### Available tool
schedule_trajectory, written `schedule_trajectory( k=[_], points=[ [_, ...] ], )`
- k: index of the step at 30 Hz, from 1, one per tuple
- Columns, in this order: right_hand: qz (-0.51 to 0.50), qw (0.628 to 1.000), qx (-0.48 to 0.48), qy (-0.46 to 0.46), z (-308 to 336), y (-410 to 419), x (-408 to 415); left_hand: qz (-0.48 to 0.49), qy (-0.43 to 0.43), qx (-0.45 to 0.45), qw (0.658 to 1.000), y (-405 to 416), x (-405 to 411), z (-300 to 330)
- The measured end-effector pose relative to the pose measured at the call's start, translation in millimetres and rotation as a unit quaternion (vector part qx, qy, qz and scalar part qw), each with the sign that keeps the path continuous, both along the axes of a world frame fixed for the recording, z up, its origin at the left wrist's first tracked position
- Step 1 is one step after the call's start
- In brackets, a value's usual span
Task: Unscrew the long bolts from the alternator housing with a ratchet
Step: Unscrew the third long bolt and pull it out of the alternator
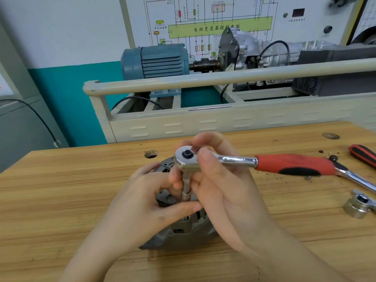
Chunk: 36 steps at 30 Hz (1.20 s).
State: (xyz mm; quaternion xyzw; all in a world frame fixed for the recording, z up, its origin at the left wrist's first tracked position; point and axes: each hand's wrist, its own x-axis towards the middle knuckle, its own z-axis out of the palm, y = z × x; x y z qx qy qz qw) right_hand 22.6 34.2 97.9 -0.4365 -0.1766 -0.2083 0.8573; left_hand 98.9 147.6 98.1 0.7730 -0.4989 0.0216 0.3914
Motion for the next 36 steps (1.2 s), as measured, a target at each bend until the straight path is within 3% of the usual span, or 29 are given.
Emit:
schedule_trajectory(
  k=[6, 11, 15, 20, 28, 31, 36],
  points=[
    [0.028, 0.998, -0.004, 0.056, -0.7, -2.4, 0.3, -0.019, -0.019, 0.034, 0.999, 1.1, 0.7, -0.2],
    [0.021, 1.000, 0.009, 0.006, 1.2, -2.9, 1.3, 0.014, -0.027, -0.021, 0.999, -1.7, -1.5, -3.7],
    [-0.001, 1.000, 0.005, -0.003, 2.0, -8.5, 0.9, 0.028, -0.014, -0.008, 0.999, -3.1, 0.3, -4.9],
    [0.030, 0.999, 0.003, 0.027, 0.0, -6.8, 2.9, -0.027, 0.004, 0.031, 0.999, 3.0, 2.8, -0.7],
    [-0.007, 1.000, -0.009, 0.008, -1.6, -3.4, 2.9, 0.000, -0.020, -0.027, 0.999, -3.1, 0.2, -2.7],
    [-0.026, 0.999, -0.020, 0.010, -1.1, -4.8, 2.8, -0.001, -0.015, 0.008, 1.000, -1.1, 3.3, -2.2],
    [0.028, 0.999, -0.004, 0.044, -0.9, -5.9, 3.5, -0.046, -0.017, 0.028, 0.998, 2.2, 4.9, -0.5]
  ],
)
